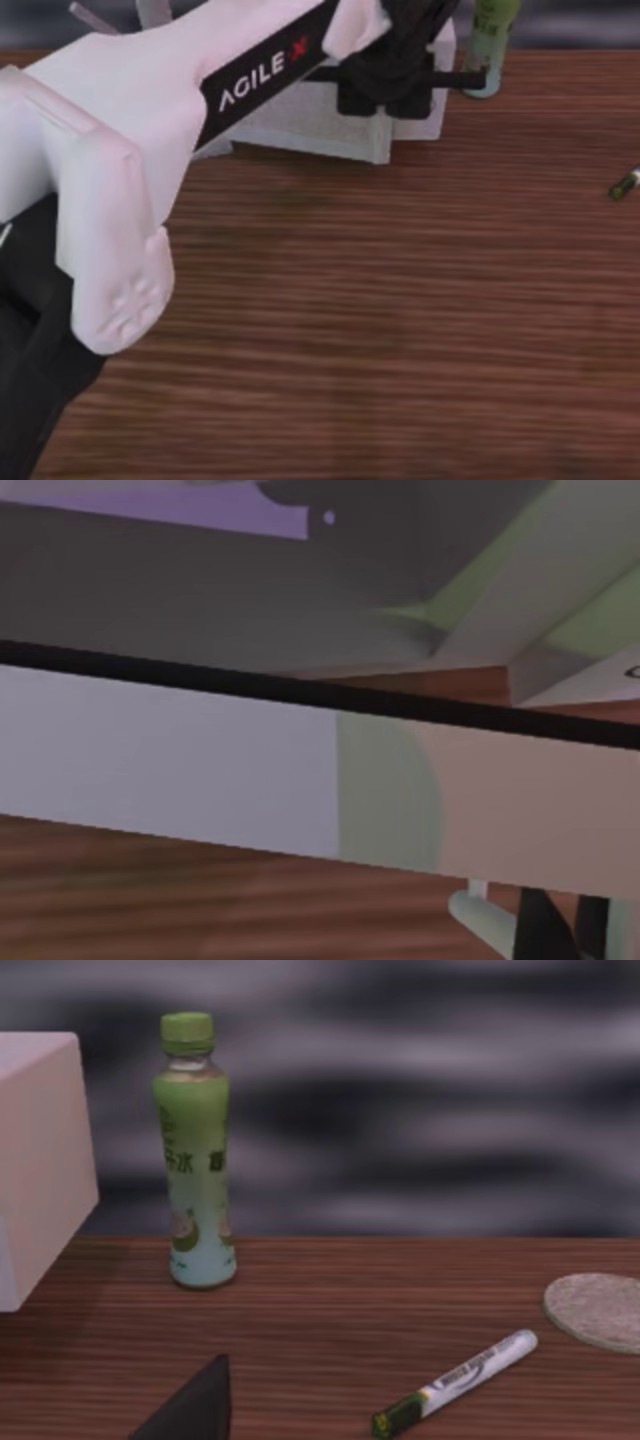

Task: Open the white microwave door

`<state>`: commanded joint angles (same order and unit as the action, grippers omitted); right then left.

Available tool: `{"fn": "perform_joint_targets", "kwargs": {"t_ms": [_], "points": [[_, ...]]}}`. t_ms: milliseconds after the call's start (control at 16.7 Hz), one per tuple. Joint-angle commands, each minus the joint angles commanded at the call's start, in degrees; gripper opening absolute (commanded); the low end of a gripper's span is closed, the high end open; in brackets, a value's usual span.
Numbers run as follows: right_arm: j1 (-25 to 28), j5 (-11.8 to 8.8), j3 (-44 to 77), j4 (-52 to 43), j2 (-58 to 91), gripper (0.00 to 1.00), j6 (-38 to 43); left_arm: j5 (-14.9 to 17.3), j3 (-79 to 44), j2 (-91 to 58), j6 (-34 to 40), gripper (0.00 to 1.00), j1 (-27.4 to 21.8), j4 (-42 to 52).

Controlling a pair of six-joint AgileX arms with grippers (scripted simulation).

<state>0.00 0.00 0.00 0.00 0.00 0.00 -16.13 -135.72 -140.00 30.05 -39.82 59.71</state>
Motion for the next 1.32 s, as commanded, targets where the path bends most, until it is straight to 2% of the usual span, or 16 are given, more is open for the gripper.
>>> {"fn": "perform_joint_targets", "kwargs": {"t_ms": [1080,1320], "points": [[0.0,0.0,0.0,0.0,0.0,1.00,0.0,0.3,0.0,-0.3,0.2,0.00,-0.5,-0.1],[0.0,0.0,0.0,0.0,0.0,1.00,0.0,0.7,4.1,2.4,-1.6,0.00,-0.1,-2.4]]}}
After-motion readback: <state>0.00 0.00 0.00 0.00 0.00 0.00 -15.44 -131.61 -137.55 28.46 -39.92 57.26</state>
